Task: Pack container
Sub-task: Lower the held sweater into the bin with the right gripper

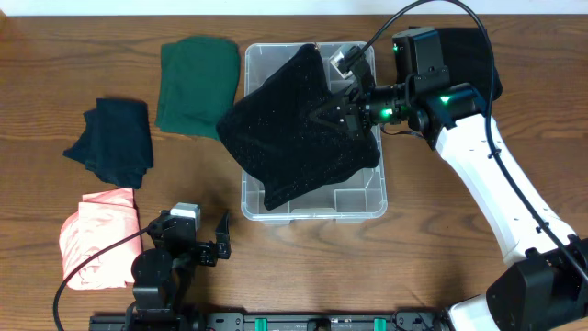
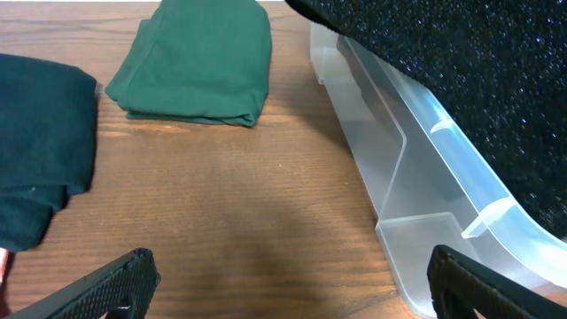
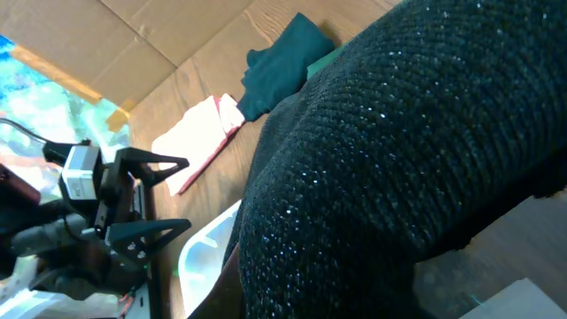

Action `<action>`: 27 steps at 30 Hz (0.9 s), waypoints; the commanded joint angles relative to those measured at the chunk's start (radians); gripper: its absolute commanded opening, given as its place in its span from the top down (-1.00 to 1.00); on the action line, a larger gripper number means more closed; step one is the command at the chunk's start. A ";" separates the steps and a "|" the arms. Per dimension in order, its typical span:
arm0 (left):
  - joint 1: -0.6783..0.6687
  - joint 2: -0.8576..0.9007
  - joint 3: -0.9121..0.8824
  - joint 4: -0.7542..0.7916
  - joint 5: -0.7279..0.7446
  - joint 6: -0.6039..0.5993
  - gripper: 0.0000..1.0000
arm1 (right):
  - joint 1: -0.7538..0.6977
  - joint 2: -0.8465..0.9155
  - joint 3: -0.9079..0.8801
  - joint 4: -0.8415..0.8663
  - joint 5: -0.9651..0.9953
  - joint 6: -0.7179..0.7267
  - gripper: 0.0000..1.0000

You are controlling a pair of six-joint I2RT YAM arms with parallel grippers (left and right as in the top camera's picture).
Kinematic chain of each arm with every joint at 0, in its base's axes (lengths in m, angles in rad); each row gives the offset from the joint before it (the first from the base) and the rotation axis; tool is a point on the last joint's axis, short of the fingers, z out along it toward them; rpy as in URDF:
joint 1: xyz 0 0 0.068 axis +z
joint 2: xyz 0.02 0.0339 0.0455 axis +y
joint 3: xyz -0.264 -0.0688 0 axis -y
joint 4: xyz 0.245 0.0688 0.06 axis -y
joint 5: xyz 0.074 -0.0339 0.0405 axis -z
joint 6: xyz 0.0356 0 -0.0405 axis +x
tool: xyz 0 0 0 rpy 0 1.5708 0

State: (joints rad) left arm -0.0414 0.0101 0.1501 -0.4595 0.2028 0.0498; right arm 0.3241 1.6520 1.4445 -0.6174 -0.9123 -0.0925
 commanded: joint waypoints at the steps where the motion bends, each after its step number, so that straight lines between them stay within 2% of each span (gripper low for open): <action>1: -0.001 -0.006 -0.019 0.002 -0.005 0.005 -0.96 | -0.017 -0.046 0.033 0.020 -0.026 -0.018 0.97; 7: -0.001 -0.006 -0.019 0.001 -0.005 0.005 -0.96 | -0.037 -0.046 0.033 0.182 0.059 0.261 0.97; 13: -0.001 -0.006 -0.019 0.001 -0.005 0.005 -0.96 | -0.043 -0.046 0.033 0.472 0.018 0.573 0.97; 18: -0.001 -0.006 -0.019 0.001 -0.005 0.005 -0.96 | -0.042 -0.046 0.033 0.542 0.018 0.777 0.98; 21: -0.001 -0.006 -0.019 0.001 -0.005 0.005 -0.96 | -0.040 -0.046 0.033 0.527 0.023 0.829 0.97; 27: -0.001 -0.006 -0.019 0.001 -0.005 0.005 -0.96 | -0.019 -0.045 0.033 0.438 0.088 0.826 0.98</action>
State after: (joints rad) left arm -0.0414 0.0101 0.1501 -0.4595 0.2028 0.0498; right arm 0.2867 1.6520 1.4441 -0.1864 -0.8272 0.6941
